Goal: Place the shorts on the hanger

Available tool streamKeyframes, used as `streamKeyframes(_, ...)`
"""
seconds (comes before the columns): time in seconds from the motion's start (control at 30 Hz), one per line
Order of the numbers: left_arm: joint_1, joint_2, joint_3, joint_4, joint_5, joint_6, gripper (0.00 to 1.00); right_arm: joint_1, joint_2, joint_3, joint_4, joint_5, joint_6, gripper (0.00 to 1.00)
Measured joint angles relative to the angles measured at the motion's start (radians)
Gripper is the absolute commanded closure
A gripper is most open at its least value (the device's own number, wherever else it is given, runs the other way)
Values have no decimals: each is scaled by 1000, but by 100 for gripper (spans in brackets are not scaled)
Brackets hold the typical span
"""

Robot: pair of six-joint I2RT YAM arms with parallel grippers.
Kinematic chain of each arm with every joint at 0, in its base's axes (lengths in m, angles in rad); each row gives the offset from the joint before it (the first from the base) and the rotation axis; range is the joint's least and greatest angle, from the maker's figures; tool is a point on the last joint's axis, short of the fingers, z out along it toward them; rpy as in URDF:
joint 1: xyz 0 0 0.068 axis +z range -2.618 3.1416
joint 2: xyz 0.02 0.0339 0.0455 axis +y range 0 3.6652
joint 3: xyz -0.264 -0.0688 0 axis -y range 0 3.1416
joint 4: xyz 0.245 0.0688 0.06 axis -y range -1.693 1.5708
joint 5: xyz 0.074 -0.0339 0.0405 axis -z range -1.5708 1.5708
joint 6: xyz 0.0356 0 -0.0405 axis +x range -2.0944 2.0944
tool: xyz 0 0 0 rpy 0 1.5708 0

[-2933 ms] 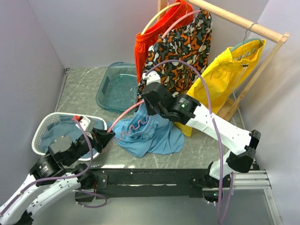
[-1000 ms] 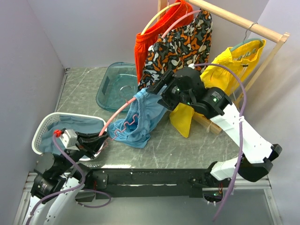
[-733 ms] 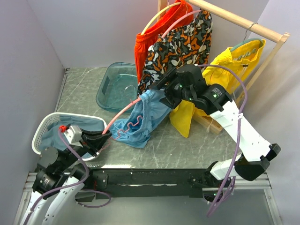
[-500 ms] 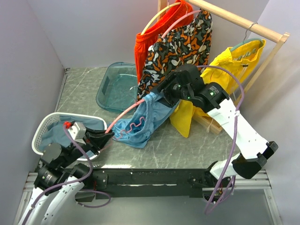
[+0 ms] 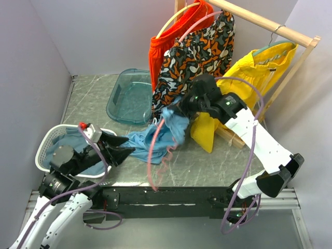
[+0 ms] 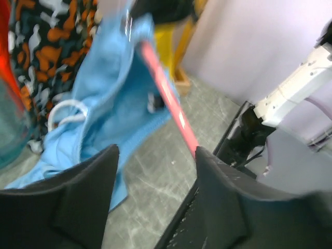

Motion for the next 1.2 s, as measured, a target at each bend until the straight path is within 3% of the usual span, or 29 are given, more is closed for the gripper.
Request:
streamKeyframes(0.07,2,4,27,9,7,-5,25,2,0,-37,-27,-18,-37,100)
streamKeyframes(0.17,2,0,63,14,4,-26,28,2,0,-69,-51,-32,-71,100)
streamKeyframes(0.37,2,5,55,-3,-144,-149,44,2,-41,-85,10,-76,-112,100)
streamKeyframes(0.57,2,107,-68,16,-264,-330,48,3,-110,-146,128,-129,-121,100)
streamKeyframes(0.73,2,157,-216,31,-274,-420,46,8,-113,-146,203,-148,-119,100)
streamKeyframes(0.9,-2,169,-257,98,-272,-462,46,18,-113,-145,241,-148,-113,100)
streamKeyframes(1.03,-60,196,-290,179,-285,-495,47,21,-113,-143,260,-148,-108,100)
streamKeyframes(1.2,-213,290,-298,236,-407,-525,45,24,-110,-126,277,-148,-95,100)
